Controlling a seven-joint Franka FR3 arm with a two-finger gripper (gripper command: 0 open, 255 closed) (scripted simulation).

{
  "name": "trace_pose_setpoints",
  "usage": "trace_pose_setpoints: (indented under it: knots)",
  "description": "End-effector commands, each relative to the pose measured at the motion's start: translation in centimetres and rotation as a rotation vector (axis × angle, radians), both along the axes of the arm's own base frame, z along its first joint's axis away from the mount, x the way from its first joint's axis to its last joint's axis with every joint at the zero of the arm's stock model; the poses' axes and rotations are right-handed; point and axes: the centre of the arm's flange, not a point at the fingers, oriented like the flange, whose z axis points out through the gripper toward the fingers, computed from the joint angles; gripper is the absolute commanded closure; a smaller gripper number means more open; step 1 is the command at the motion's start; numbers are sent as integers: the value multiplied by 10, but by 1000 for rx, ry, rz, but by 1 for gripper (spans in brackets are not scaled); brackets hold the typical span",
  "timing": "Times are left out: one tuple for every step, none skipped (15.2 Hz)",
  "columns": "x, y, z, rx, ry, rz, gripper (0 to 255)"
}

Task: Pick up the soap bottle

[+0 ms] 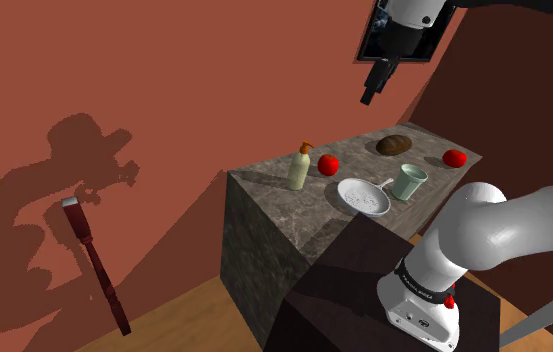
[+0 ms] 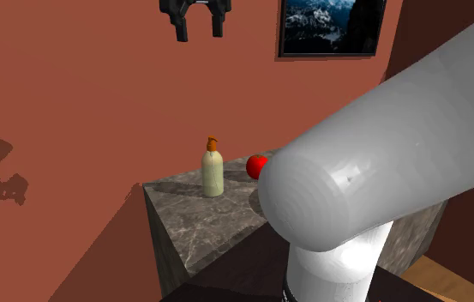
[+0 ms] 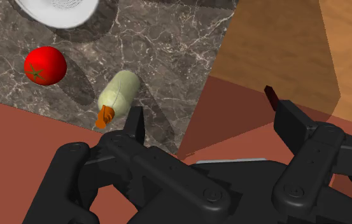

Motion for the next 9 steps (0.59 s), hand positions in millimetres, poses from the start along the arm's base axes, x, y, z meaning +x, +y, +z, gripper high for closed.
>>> trace_pose_setpoints:
  knots:
    - [0,0,0,0,0,0,0]
    - [8,-7,-8,3,3,-2,0]
    - [17,-13,-17,6,6,-5,0]
    - [25,-20,-25,9,9,-7,0]
    - [34,-27,-34,12,12,-9,0]
    - [42,-33,-42,14,14,-12,0]
    - [50,-40,-51,17,17,-14,0]
    - [58,-47,-59,20,20,-16,0]
    - [67,-53,-68,23,23,-18,0]
